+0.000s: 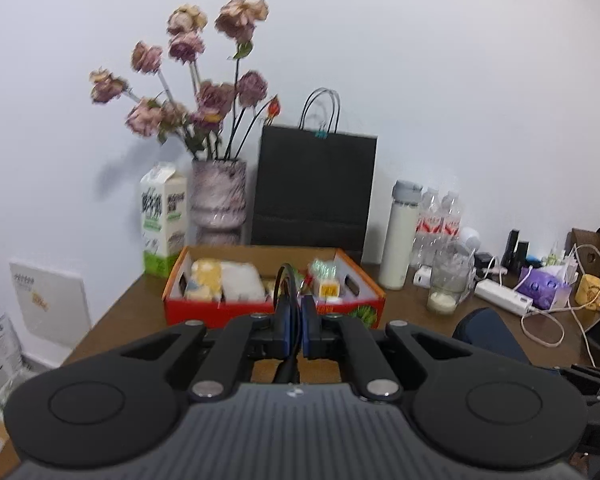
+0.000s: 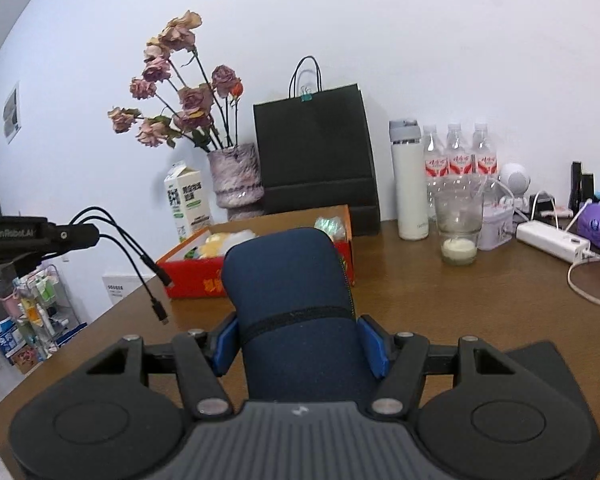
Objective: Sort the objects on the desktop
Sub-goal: 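Lower the cable with the left gripper while the right gripper lowers the navy pouch into the box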
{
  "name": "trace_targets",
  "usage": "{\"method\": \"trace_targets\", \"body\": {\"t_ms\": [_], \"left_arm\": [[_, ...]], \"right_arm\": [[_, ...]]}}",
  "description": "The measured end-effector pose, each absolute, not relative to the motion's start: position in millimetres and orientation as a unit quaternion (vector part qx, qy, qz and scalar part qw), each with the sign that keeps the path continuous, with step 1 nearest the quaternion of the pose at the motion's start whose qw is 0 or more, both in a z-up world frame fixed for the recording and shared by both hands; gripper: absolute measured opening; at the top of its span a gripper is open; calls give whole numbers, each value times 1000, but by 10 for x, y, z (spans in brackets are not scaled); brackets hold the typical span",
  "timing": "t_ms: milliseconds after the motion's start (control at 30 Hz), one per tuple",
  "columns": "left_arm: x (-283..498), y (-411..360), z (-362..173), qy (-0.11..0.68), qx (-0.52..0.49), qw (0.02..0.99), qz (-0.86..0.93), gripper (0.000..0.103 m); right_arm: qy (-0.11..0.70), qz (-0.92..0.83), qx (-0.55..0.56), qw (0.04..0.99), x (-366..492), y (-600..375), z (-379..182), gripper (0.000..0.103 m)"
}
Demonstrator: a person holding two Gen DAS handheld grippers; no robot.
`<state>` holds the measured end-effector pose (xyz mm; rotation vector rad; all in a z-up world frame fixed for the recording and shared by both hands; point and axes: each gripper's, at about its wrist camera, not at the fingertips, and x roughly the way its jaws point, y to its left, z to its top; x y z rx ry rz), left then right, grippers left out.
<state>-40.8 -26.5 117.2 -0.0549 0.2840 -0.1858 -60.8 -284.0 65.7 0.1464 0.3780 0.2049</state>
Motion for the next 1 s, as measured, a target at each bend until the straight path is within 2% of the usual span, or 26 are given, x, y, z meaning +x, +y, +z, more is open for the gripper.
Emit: {"method": "trace_targets", "body": {"t_ms": [233, 467, 567, 733, 833, 900, 933, 1000], "left_arm": [[332, -157, 1561, 116, -50, 984, -125, 6], [1374, -161, 1705, 125, -72, 981, -126, 6], [1857, -143, 1492, 159, -85, 977, -114, 6], [2551, -62, 837, 241, -123, 958, -94, 6], [2883, -78, 495, 302, -100, 946, -69, 7], [2953, -85, 372, 337, -85, 935, -78, 13], [2916, -79, 357, 328, -78, 938, -82, 17], [2856, -53, 385, 325, -63, 939, -88, 49]], "right_arm": [[163, 101, 74, 979, 2, -2802, 1054, 61], [181, 137, 87, 970, 1148, -2570, 1428, 61], [215, 130, 69, 965, 1671, -2381, 1388, 61], [291, 121, 54, 948, 2430, -2169, 1043, 61], [331, 104, 11, 938, 2809, -1970, 769, 61], [359, 94, -26, 928, 2978, -1835, 587, 61], [377, 100, -37, 920, 3045, -1790, 504, 61], [419, 107, -48, 901, 3134, -1746, 369, 61]]}}
